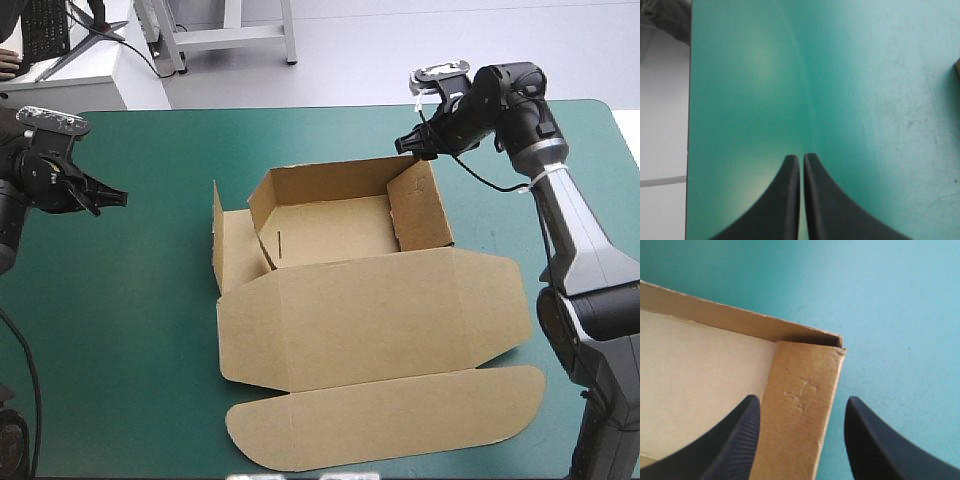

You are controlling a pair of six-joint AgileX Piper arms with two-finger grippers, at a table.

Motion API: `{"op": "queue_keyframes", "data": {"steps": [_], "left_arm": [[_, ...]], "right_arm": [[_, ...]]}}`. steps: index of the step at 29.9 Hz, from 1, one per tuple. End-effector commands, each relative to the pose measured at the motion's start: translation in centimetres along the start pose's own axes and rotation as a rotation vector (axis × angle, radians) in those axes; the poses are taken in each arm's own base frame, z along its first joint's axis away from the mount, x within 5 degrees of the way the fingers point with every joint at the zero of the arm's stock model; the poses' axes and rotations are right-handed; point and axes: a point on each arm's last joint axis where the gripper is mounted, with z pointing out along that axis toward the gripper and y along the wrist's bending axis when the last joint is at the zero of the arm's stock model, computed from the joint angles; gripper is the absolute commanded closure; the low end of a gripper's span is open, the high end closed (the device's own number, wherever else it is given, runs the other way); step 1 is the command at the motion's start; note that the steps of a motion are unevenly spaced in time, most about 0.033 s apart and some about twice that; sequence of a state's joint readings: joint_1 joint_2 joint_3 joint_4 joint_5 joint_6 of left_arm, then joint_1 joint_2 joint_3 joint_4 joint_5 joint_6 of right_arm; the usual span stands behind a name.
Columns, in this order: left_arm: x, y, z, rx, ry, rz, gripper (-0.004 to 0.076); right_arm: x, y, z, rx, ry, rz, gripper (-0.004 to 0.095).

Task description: Fold the box

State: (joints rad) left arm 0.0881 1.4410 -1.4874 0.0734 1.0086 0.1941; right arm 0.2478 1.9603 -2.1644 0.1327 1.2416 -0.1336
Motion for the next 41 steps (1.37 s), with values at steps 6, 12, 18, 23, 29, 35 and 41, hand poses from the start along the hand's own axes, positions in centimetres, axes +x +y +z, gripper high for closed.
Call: {"op": "queue_keyframes", "data": {"steps": [6, 12, 18, 23, 29, 35, 41], "left_arm": [[-0.8, 0.3, -1.7, -0.014, -0.084, -0.008, 0.0714], [-0.7, 0.3, -1.7, -0.012, -0.072, -0.004, 0.0714], [-0.7, 0.1, -1.7, 0.006, -0.071, -0.014, 0.0714], [-0.6, 0.1, -1.7, 0.013, -0.063, -0.014, 0.0714], [-0.5, 0.0, -1.7, 0.015, -0.054, -0.014, 0.0714], [-0.5, 0.0, -1.7, 0.016, -0.048, -0.014, 0.0714], [-0.4, 0.0, -1.4, 0.019, -0.034, -0.025, 0.0718]], "right_arm": [[0.7, 0.9, -8.9, 0.033, -0.146, -0.014, 0.0421], [2.9, 0.9, -7.5, 0.029, -0.043, 0.05, 0.0421], [3.5, 0.4, -3.2, 0.022, 0.054, 0.024, 0.0421], [4.0, -0.1, 1.4, 0.01, 0.173, 0.017, 0.0421], [4.6, -0.8, 5.7, 0.021, 0.256, -0.001, 0.0421], [5.2, -1.1, 8.4, 0.003, 0.311, -0.086, 0.0425], [5.4, -0.9, 8.5, -0.019, 0.326, -0.006, 0.0881]]}}
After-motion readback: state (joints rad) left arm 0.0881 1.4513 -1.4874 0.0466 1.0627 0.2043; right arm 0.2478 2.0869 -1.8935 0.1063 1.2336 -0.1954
